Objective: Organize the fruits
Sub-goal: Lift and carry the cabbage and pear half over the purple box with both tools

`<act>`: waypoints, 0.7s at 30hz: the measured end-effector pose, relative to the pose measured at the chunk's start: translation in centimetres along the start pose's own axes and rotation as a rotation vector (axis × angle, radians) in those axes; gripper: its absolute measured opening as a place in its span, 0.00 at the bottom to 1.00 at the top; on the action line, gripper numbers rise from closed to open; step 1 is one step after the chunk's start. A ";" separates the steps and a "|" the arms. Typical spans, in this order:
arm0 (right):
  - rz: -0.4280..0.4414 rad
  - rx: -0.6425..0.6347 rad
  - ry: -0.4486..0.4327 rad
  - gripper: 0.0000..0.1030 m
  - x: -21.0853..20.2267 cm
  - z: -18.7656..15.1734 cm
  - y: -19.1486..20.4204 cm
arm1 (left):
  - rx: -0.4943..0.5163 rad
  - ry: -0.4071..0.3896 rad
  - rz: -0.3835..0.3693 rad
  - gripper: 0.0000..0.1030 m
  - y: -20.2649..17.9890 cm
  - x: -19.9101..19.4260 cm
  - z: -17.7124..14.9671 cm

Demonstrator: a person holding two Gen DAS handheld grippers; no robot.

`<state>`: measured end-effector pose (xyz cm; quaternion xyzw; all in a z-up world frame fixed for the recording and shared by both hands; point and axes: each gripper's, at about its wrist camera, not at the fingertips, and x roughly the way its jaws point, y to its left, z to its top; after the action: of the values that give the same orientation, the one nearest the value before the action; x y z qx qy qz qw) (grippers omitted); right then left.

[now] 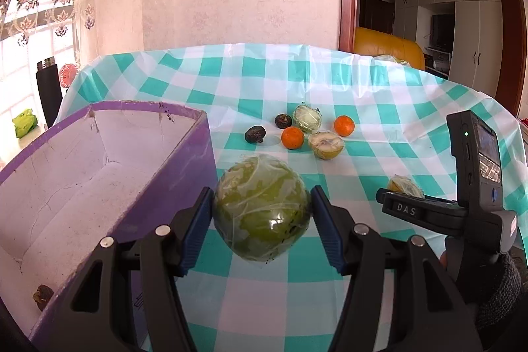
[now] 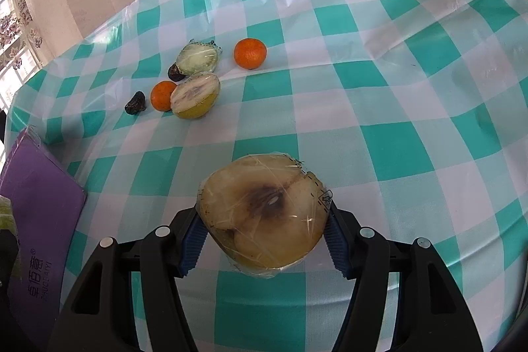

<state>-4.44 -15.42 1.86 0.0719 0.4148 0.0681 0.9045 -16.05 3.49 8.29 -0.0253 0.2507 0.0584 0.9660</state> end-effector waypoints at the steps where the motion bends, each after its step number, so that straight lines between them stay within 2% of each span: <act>1: 0.000 -0.009 -0.003 0.59 -0.4 -0.5 0.3 | 0.002 -0.012 0.000 0.58 0.3 -0.7 0.0; 8: -0.001 -0.089 -0.019 0.59 -2.8 -3.5 2.9 | -0.020 -0.066 0.004 0.58 2.9 -5.4 -0.1; 12: 0.009 -0.119 -0.041 0.59 -4.0 -4.1 4.4 | -0.048 -0.107 0.024 0.58 5.1 -8.0 0.0; 16: 0.043 -0.164 -0.142 0.59 -7.2 -3.9 6.7 | -0.081 -0.170 0.061 0.58 7.5 -10.8 0.6; 21: 0.148 -0.262 -0.271 0.60 -11.6 -3.7 11.1 | -0.115 -0.226 0.125 0.58 10.5 -13.0 1.0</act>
<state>-15.49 -6.39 10.13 -0.0076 0.2706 0.1772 0.9462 -28.18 12.64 15.31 -0.0582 0.1377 0.1351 0.9795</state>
